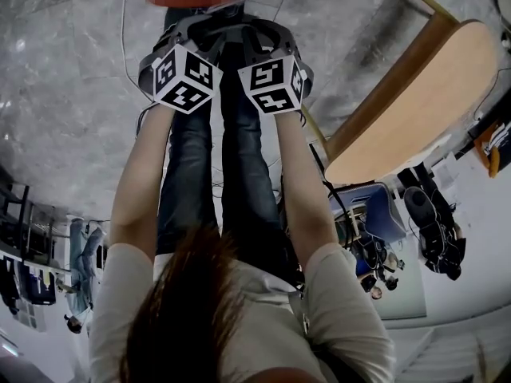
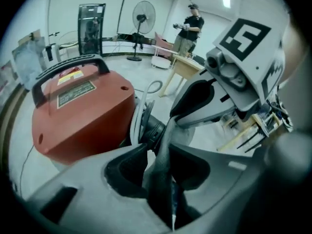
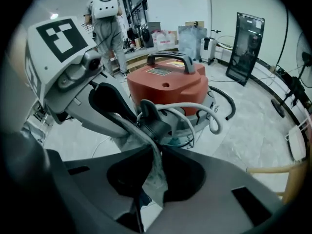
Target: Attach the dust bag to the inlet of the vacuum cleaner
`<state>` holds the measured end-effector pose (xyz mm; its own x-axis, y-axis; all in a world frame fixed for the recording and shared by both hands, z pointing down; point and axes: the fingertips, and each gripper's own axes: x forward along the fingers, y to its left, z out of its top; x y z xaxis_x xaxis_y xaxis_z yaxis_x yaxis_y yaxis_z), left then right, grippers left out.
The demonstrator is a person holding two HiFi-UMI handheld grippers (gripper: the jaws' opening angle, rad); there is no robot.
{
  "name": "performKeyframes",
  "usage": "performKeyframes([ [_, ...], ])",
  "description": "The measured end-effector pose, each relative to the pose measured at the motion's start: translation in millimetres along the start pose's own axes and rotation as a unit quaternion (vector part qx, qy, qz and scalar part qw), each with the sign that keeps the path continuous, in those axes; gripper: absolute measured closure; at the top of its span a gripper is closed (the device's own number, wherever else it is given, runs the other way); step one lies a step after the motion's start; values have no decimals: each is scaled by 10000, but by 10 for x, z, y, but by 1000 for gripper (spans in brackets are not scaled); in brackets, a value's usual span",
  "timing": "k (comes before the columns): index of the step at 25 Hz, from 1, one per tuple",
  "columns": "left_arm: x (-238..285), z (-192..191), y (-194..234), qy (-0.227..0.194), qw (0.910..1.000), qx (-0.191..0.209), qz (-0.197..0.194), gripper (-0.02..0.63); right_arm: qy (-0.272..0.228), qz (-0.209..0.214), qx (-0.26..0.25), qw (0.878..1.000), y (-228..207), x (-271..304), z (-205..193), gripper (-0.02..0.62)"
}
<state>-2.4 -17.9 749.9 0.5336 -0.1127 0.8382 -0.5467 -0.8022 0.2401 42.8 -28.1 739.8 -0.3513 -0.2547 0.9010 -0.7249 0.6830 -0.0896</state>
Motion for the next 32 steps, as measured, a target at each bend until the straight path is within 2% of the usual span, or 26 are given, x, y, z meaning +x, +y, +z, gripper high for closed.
performKeyframes([
  [3,-95,-111,-3,-224,9984,-426,313,520,83,159,-285,9994,113,45,80,534],
  [5,-112,-187,24,-310,9975,-369,526,523,123,249,-446,9986,177,103,101,534],
  [8,-27,-107,6,-208,9980,190,566,511,103,319,-478,9983,93,95,41,535],
  [10,31,-18,-20,-52,9972,657,362,509,17,297,-331,9990,17,59,1,535],
  [12,54,-6,4,45,9958,901,170,498,-38,248,-193,9995,4,69,2,535],
  [14,76,-48,41,40,9978,662,70,486,5,257,-166,9995,16,115,-2,535],
  [17,104,-84,45,-46,10000,-42,69,488,128,382,-266,9988,1,142,-21,535],
  [19,104,-87,46,-87,9994,-336,67,488,172,425,-387,9982,-4,134,-15,534],
  [21,107,-82,42,-76,9990,-445,54,487,187,421,-440,9980,-7,122,-22,534],
  [25,116,-27,-7,-48,9991,-380,162,485,215,333,-359,9986,-45,69,-63,532],
  [28,114,-23,-1,-99,9980,-587,216,485,207,359,-290,9987,-58,58,-57,529],
  [32,65,-32,-38,-191,9970,-719,204,455,138,502,-235,9984,-33,1,-49,480],
])
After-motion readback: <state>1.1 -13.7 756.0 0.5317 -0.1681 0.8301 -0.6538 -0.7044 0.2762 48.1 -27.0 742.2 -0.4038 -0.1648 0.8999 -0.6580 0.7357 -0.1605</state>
